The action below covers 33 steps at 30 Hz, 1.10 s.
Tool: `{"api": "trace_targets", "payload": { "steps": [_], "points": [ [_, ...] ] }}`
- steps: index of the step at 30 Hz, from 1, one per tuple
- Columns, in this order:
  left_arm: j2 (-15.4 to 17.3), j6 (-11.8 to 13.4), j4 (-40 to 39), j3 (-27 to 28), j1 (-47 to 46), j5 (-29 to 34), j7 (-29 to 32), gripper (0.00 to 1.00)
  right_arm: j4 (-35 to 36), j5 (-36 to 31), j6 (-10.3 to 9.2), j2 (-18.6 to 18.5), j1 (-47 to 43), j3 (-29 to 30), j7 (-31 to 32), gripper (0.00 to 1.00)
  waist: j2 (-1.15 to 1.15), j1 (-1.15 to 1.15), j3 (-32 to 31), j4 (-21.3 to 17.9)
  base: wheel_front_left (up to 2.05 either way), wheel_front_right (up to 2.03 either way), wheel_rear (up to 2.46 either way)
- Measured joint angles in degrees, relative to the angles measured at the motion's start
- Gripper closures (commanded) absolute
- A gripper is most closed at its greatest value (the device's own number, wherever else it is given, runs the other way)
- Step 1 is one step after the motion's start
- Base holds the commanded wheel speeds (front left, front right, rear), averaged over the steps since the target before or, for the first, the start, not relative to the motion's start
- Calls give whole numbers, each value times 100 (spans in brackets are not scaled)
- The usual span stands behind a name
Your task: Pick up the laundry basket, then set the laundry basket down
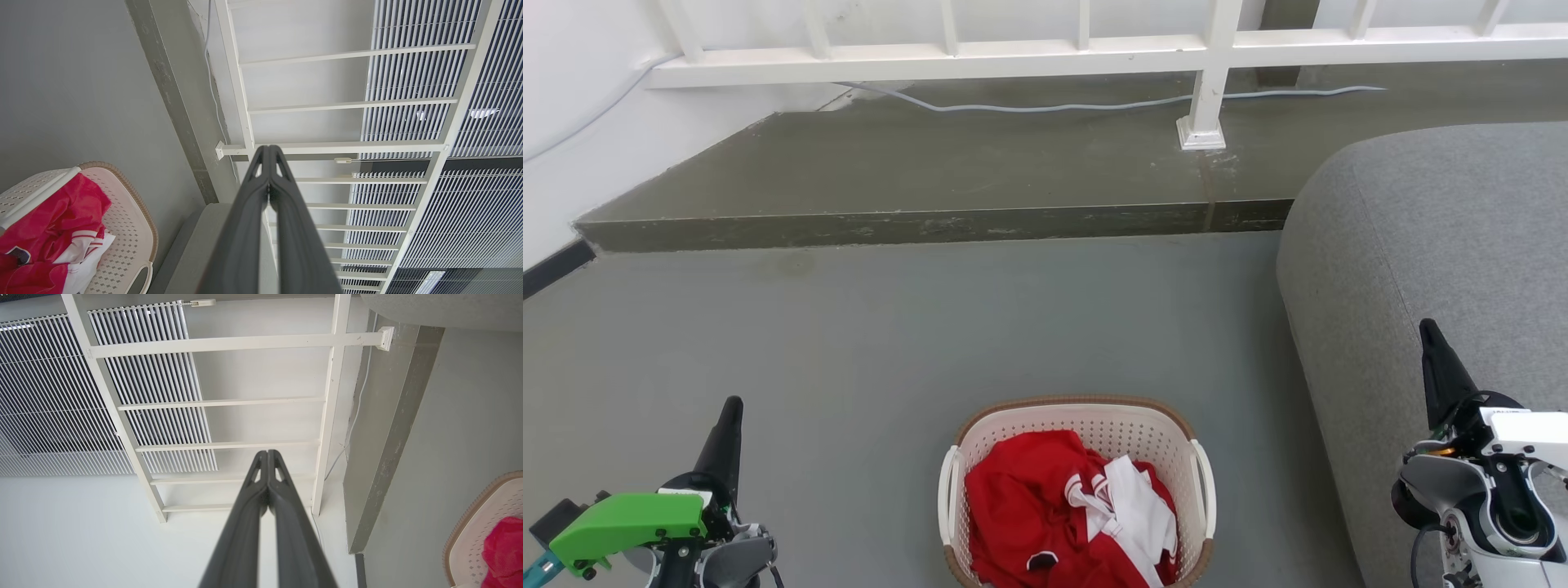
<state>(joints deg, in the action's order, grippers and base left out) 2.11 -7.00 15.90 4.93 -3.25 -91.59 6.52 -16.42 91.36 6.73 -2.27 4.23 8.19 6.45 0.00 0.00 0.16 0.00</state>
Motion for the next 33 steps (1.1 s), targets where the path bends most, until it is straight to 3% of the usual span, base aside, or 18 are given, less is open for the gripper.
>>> {"api": "trace_targets", "payload": {
  "steps": [33],
  "points": [
    [-1,-1,-3,-1,-1,0,0,100,9,27,0,0,0,-8,-1,100,0,0,0,0,0,0,0]
  ]
}}
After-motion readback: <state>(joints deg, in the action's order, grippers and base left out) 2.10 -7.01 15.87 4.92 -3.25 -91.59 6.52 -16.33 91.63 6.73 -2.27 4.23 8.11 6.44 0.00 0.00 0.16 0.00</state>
